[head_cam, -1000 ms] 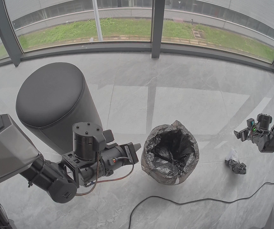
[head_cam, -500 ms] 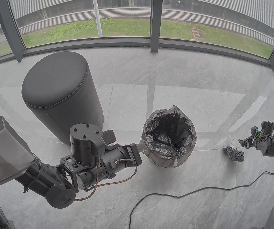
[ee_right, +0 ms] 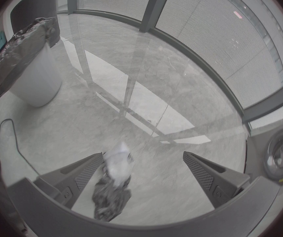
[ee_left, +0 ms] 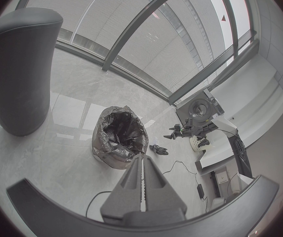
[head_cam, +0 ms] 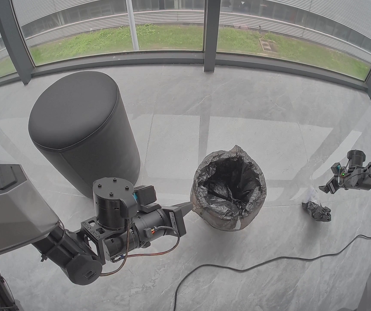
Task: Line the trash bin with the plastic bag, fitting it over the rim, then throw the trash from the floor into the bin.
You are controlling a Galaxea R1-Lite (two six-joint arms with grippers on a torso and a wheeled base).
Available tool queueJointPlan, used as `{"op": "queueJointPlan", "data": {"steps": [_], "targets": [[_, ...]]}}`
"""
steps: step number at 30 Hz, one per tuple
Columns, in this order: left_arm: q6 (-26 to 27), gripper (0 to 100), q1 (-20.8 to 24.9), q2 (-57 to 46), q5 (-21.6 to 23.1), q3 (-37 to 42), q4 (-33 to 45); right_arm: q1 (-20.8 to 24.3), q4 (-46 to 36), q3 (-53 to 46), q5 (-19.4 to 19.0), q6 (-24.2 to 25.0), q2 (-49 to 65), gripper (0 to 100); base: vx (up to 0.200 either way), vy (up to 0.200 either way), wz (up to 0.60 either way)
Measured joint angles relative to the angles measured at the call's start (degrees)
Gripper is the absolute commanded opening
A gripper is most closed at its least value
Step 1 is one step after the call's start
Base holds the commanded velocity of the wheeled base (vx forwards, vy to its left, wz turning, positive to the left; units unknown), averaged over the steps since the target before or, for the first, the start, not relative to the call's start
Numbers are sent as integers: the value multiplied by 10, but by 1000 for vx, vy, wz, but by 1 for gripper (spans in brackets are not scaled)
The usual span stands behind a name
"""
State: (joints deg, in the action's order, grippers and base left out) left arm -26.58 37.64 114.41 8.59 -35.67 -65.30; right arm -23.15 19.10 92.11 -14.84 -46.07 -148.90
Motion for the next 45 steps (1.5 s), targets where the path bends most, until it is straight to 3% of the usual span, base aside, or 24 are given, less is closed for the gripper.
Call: {"op": "queueJointPlan", "data": {"steps": [7,12,18,26,38,45], "targets": [[15,0,-10,38,13,4,-72,26,-64,139,5,-28,-80,100,86,0,0],[18,0,-13,76,13,1,-153,41,-120,158,12,-39,-110,100,0,0,0],[18,0,-3,125,13,8,-220,47,-146,169,56,-64,-124,100,0,0,0],[15,0,4,154,13,22,-230,32,-153,190,106,-132,-132,100,0,0,0],[3,0,4,167,13,36,-230,21,-301,221,100,-135,-176,100,0,0,0],[1,0,1,177,7,35,-230,18,-341,224,107,-130,-247,100,0,0,0]]}}
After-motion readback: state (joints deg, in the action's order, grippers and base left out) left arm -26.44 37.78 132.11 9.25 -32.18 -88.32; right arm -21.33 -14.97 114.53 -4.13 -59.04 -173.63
